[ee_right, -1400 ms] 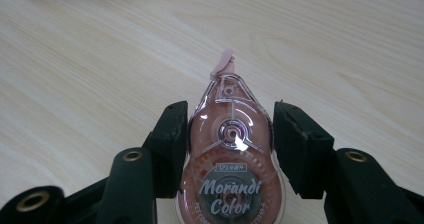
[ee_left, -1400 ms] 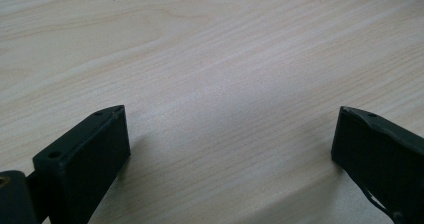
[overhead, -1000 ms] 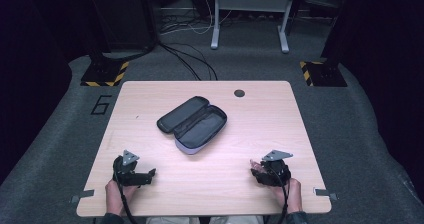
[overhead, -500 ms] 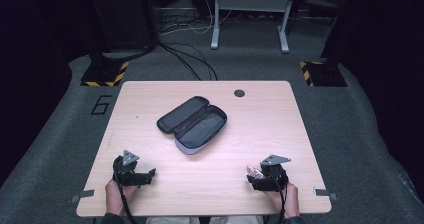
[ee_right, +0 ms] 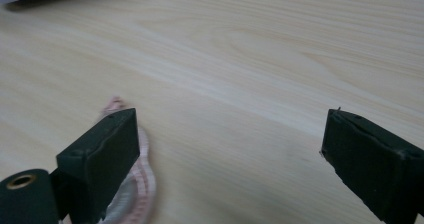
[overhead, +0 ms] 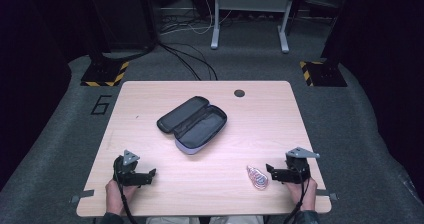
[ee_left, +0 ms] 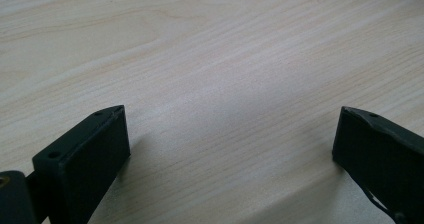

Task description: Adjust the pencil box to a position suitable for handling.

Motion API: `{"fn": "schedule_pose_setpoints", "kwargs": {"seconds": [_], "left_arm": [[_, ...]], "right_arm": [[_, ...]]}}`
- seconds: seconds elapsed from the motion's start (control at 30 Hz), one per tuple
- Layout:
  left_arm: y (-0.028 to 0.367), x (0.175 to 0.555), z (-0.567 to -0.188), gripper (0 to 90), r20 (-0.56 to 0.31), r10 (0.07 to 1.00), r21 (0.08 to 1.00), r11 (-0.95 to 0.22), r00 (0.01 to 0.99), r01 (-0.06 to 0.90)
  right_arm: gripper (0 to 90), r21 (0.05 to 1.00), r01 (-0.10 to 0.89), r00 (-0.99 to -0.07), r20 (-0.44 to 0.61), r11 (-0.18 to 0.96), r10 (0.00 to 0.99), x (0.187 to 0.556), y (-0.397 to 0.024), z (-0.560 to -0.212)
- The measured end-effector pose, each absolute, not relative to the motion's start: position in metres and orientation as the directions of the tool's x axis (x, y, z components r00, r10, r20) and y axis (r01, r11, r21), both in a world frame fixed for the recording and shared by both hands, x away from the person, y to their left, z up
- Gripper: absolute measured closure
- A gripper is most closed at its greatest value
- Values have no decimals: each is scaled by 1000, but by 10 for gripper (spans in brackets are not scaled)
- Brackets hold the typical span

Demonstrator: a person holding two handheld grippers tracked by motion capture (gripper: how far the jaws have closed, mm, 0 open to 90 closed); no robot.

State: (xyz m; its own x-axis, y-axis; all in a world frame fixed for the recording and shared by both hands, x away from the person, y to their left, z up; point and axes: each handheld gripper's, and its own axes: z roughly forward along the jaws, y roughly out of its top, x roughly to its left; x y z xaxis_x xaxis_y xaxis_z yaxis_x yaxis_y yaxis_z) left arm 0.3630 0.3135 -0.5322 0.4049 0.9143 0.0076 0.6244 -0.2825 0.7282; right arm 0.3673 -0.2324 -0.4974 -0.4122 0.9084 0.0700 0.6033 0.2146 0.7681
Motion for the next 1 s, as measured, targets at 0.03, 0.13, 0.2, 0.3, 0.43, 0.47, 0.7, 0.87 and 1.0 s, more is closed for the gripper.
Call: {"fn": "schedule_pose_setpoints", "kwargs": {"seconds": [0.03,0.13,0.2,0.3,0.43,0.47,0.7,0.87,1.0], "left_arm": [[313,363,-532,17,8,914,728,-283,405,624],[314,363,-532,8,10,913,727,-287,408,624],[313,363,-532,3,8,912,726,-287,410,625],[313,363,-532,2,12,912,723,-291,410,626],[313,364,-531,0,4,912,715,-290,411,636],[312,365,-532,0,0,915,732,-275,404,623],[301,373,-522,0,-56,904,735,-250,424,630],[291,383,-510,0,-87,897,740,-233,434,631],[279,394,-499,0,-80,896,746,-237,437,622]], "right_arm": [[82,764,615,-375,65,196,925,372,-244,-502],[87,756,630,-338,60,178,939,377,-252,-508],[81,741,647,-319,49,180,946,382,-257,-515],[74,727,665,-308,56,173,950,386,-261,-525],[77,734,654,-304,36,181,952,388,-262,-527],[76,728,660,-305,37,184,952,389,-262,-527],[80,733,650,-299,5,200,954,388,-258,-529],[84,733,654,-288,13,187,957,388,-258,-529],[88,732,652,-296,4,199,955,387,-259,-529]]}}
